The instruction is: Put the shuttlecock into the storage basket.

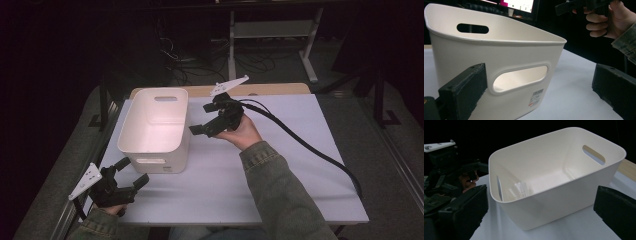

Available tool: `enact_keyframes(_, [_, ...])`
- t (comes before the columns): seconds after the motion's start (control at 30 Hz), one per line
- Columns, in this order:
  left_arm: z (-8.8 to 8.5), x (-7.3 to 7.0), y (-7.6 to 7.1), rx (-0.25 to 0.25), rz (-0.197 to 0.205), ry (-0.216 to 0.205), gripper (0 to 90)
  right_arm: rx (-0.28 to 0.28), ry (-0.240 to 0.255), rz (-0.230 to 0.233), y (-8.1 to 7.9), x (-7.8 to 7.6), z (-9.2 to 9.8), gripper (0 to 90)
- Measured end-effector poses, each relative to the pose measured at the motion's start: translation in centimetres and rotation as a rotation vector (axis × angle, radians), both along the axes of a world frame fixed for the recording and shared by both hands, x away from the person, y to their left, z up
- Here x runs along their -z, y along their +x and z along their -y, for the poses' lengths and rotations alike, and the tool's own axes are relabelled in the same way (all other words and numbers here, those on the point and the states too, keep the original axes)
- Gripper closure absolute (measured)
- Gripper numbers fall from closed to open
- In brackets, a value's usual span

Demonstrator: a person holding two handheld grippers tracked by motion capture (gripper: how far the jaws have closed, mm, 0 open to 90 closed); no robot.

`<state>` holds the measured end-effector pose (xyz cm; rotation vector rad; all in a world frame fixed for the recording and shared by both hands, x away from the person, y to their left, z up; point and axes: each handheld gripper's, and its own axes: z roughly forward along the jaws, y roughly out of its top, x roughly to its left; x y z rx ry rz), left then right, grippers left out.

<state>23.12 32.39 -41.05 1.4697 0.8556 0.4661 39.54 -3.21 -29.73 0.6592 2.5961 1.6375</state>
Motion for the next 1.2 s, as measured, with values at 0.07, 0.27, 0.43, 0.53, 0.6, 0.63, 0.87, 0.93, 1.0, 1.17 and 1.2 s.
enact_keyframes(0.07, [0.0, 0.0, 0.0, -0.005, -0.001, -0.006, 0.0, 0.006, 0.016, -0.001, -0.1, 0.2, 0.6, 0.0])
enact_keyframes(0.27, [0.0, 0.0, 0.0, -0.005, 0.004, -0.011, 0.0, 0.019, 0.041, -0.02, -0.5, 0.7, 2.1, 0.0])
enact_keyframes(0.43, [0.0, 0.0, 0.0, -0.007, 0.001, -0.01, 0.0, 0.025, 0.067, 0.008, -0.7, 1.0, 3.3, 0.0])
enact_keyframes(0.53, [0.1, 0.0, 0.0, -0.007, -0.001, -0.012, 0.0, 0.033, 0.073, 0.005, -0.7, 1.1, 3.8, 0.0])
enact_keyframes(0.6, [0.0, 0.0, 0.0, -0.007, 0.0, -0.003, 0.0, 0.041, 0.08, 0.009, -0.9, 1.3, 4.3, 0.0])
enact_keyframes(0.63, [0.0, 0.0, 0.0, -0.007, 0.001, -0.004, 0.0, 0.044, 0.08, 0.006, -1.0, 1.3, 4.5, 0.0])
enact_keyframes(0.87, [0.1, 0.0, 0.0, -0.009, -0.001, -0.009, 0.0, 0.06, 0.108, 0.014, -1.4, 1.7, 6.0, 0.0])
enact_keyframes(0.93, [0.0, 0.0, 0.0, -0.008, 0.0, -0.003, 0.0, 0.058, 0.109, 0.016, -1.4, 1.8, 6.1, 0.0])
enact_keyframes(1.0, [0.0, 0.0, 0.0, -0.008, 0.0, -0.004, 0.0, 0.067, 0.112, 0.018, -1.5, 2.0, 6.6, 0.0])
enact_keyframes(1.17, [0.0, 0.0, 0.0, -0.005, 0.003, 0.005, 0.0, 0.078, 0.114, 0.021, -1.8, 2.3, 7.3, 0.0])
enact_keyframes(1.2, [0.0, 0.0, 0.0, -0.005, 0.004, 0.006, 0.0, 0.081, 0.113, 0.02, -1.8, 2.5, 7.5, 0.0])
